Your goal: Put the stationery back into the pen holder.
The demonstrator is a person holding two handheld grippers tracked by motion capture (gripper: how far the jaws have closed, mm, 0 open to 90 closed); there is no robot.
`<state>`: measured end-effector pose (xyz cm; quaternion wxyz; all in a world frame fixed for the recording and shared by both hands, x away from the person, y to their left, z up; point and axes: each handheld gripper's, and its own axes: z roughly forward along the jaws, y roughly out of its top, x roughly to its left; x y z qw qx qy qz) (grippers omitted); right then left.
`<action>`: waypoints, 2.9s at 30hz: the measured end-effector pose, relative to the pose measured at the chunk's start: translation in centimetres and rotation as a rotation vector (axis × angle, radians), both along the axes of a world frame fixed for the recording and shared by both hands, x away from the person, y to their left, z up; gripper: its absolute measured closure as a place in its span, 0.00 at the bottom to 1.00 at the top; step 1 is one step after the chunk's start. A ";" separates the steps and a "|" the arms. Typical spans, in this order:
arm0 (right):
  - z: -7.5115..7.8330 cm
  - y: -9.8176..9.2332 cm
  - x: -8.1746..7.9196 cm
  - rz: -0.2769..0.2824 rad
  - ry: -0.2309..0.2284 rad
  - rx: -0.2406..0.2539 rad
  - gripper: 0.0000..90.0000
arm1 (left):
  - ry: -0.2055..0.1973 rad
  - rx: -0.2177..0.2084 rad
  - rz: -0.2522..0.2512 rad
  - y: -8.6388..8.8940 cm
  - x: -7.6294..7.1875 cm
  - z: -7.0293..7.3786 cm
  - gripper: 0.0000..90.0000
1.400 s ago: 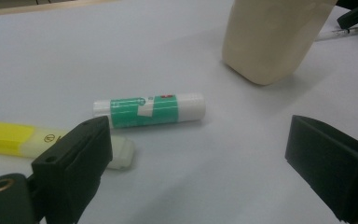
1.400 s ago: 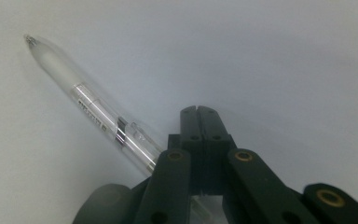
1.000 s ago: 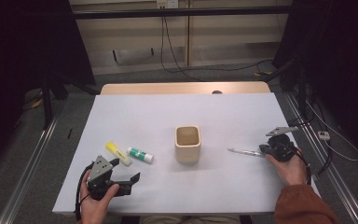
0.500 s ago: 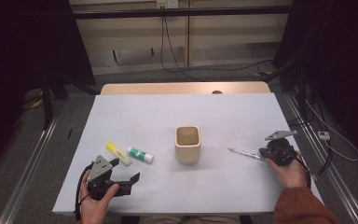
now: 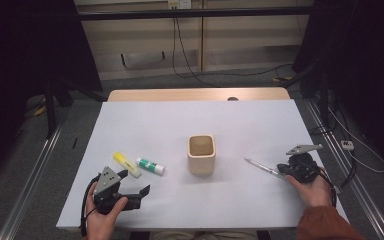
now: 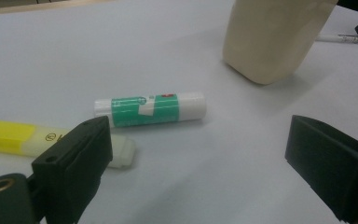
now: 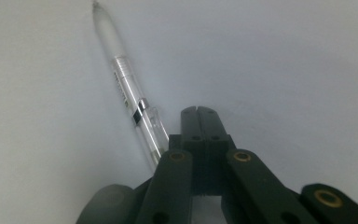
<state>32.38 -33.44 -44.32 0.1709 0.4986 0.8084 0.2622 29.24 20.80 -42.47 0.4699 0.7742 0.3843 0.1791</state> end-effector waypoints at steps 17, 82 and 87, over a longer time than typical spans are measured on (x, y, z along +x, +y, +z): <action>0.6 -0.7 -0.1 0.019 -0.051 0.046 0.83 | 0.004 -0.001 -0.002 -0.1 0.0 0.0 0.08; 1.2 5.9 6.4 0.320 0.211 -0.101 0.86 | 0.006 0.000 0.000 -0.1 0.0 -0.1 0.08; 1.2 6.2 6.4 0.321 0.210 -0.118 0.90 | 0.005 0.002 -0.002 0.0 0.0 -0.1 0.08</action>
